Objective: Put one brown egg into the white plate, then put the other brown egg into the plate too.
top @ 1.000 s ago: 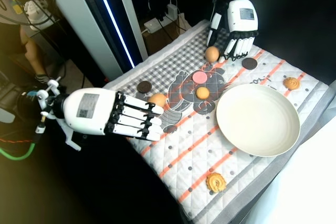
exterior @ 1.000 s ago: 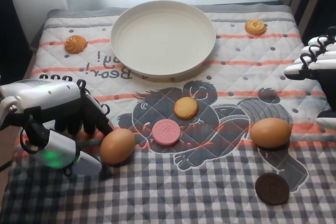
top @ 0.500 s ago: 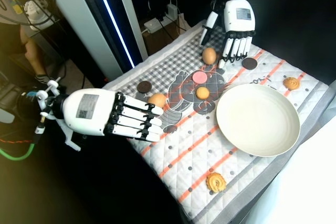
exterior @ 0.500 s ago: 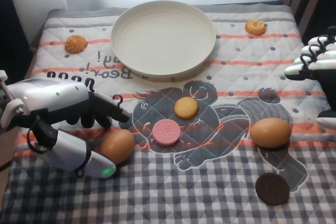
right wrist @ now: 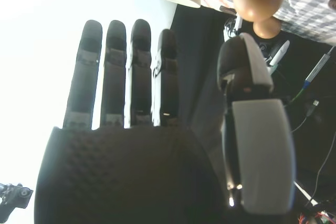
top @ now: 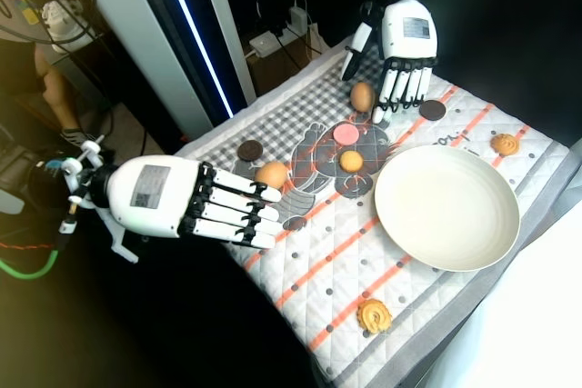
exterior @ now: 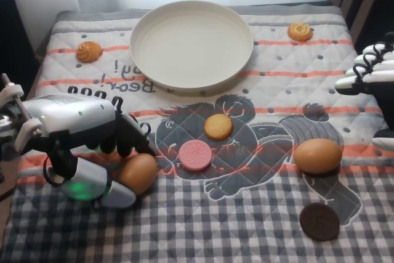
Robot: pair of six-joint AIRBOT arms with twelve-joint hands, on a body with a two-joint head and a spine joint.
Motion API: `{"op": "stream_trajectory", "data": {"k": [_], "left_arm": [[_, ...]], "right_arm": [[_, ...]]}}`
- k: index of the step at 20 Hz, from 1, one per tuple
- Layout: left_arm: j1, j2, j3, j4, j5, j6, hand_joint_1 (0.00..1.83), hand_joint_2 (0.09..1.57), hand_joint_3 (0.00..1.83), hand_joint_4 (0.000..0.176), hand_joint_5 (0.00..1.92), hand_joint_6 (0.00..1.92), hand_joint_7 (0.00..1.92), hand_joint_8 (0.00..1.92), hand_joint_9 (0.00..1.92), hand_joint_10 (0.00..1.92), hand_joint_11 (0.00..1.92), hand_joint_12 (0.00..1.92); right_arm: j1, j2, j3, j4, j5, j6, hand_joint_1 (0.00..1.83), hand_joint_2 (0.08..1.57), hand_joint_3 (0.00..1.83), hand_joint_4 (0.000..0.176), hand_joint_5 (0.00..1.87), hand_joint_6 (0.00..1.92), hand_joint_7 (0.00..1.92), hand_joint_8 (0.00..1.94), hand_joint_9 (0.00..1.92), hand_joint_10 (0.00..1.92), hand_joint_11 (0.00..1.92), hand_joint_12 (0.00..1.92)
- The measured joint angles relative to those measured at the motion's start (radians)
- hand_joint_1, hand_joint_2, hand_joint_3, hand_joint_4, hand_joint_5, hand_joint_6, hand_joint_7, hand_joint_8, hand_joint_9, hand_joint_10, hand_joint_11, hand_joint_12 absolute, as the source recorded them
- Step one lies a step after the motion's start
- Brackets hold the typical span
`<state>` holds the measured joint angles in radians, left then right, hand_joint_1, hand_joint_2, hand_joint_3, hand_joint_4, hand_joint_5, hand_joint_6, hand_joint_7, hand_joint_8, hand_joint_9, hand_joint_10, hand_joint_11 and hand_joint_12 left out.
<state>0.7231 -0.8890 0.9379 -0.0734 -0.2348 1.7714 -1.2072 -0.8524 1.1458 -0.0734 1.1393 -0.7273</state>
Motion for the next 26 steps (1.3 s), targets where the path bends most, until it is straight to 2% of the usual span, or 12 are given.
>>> {"op": "stream_trajectory", "data": {"k": [1,4,10,12,13,16,19,20,21,22,23,26], "left_arm": [[0.0,-0.001,0.002,0.0,0.0,0.001,1.18,1.2,0.0,0.0,0.81,1.2,0.72,1.34,0.56,1.61,0.55,1.77],[-0.001,-0.005,0.002,-0.013,-0.006,-0.008,1.23,1.19,0.0,0.0,0.95,0.8,0.76,1.55,0.63,1.7,0.64,1.81],[-0.053,-0.006,0.037,-0.037,0.0,0.001,1.1,1.12,0.0,0.0,0.97,0.99,0.69,1.33,0.69,1.67,0.65,1.83],[-0.145,-0.009,0.086,-0.035,0.002,0.001,1.06,1.11,0.0,0.067,0.98,0.97,0.75,1.26,0.72,1.67,0.65,1.86],[-0.156,-0.013,0.095,-0.035,0.003,0.001,1.06,1.11,0.0,0.067,0.98,0.97,0.75,1.26,0.72,1.67,0.65,1.86],[-0.281,-0.115,0.249,-0.063,0.047,0.005,1.07,1.1,0.0,0.039,1.0,0.94,0.68,1.48,0.67,1.82,0.62,1.92],[-0.36,-0.264,0.422,-0.114,0.101,0.005,1.07,1.13,0.0,0.015,0.95,1.02,0.78,1.27,0.73,1.67,0.57,1.87],[-0.372,-0.314,0.477,-0.123,0.122,0.005,1.04,1.14,0.0,0.059,0.93,1.05,0.8,1.14,0.75,1.52,0.53,1.71],[-0.379,-0.351,0.518,-0.128,0.145,0.004,0.99,1.15,0.0,0.153,0.9,1.09,0.78,0.97,0.71,1.4,0.45,1.59],[-0.382,-0.393,0.561,-0.129,0.174,0.004,0.9,1.04,0.0,0.079,0.75,0.42,0.71,0.87,0.63,1.34,0.35,1.61],[-0.382,-0.416,0.586,-0.13,0.198,0.004,0.85,1.01,0.0,0.058,0.74,0.13,0.7,0.76,0.62,1.23,0.34,1.56],[-0.375,-0.474,0.65,-0.14,0.253,0.003,0.83,0.97,0.0,0.075,0.7,0.0,0.72,0.53,0.59,1.18,0.35,1.58]], "right_arm": [[0.0,0.0,0.0,0.001,0.0,0.0,0.72,1.19,0.0,0.039,0.57,0.01,0.6,0.0,0.47,0.0,0.37,0.16],[0.0,0.0,0.0,0.002,0.0,0.0,0.69,1.19,0.0,0.041,0.58,0.01,0.61,0.01,0.49,0.01,0.39,0.16],[0.0,0.0,0.002,0.001,0.0,0.0,0.67,1.21,0.0,0.049,0.57,0.0,0.62,0.0,0.49,0.0,0.39,0.15],[0.0,-0.003,0.007,-0.001,0.005,0.0,0.66,1.2,0.0,0.056,0.58,0.0,0.62,0.0,0.49,0.0,0.38,0.15],[0.0,-0.004,0.007,0.001,0.005,0.0,0.66,1.2,0.0,0.056,0.58,0.0,0.62,0.0,0.49,0.0,0.38,0.15],[0.0,-0.007,0.008,0.002,0.001,0.0,0.66,1.21,0.0,0.048,0.58,0.0,0.61,0.0,0.49,0.0,0.39,0.15],[0.0,-0.024,0.026,-0.002,0.001,0.0,0.7,1.2,0.0,0.037,0.57,0.0,0.6,0.0,0.49,0.0,0.4,0.15],[0.0,-0.027,0.03,-0.001,0.0,0.0,0.7,1.2,0.0,0.034,0.58,0.0,0.6,0.0,0.49,0.0,0.39,0.15],[0.0,-0.029,0.034,-0.006,-0.001,0.0,0.7,1.2,0.0,0.027,0.59,0.0,0.6,0.0,0.49,0.0,0.4,0.15],[0.006,-0.029,0.038,-0.013,-0.003,0.0,0.69,1.2,0.0,0.024,0.59,0.0,0.6,0.0,0.49,0.0,0.39,0.15],[0.016,-0.033,0.041,-0.014,-0.005,0.0,0.69,1.2,0.0,0.028,0.59,0.0,0.61,0.0,0.49,0.0,0.39,0.15],[0.033,-0.05,0.054,-0.031,0.005,0.0,0.68,1.21,0.0,0.032,0.58,0.0,0.6,0.0,0.49,0.0,0.4,0.16]]}}
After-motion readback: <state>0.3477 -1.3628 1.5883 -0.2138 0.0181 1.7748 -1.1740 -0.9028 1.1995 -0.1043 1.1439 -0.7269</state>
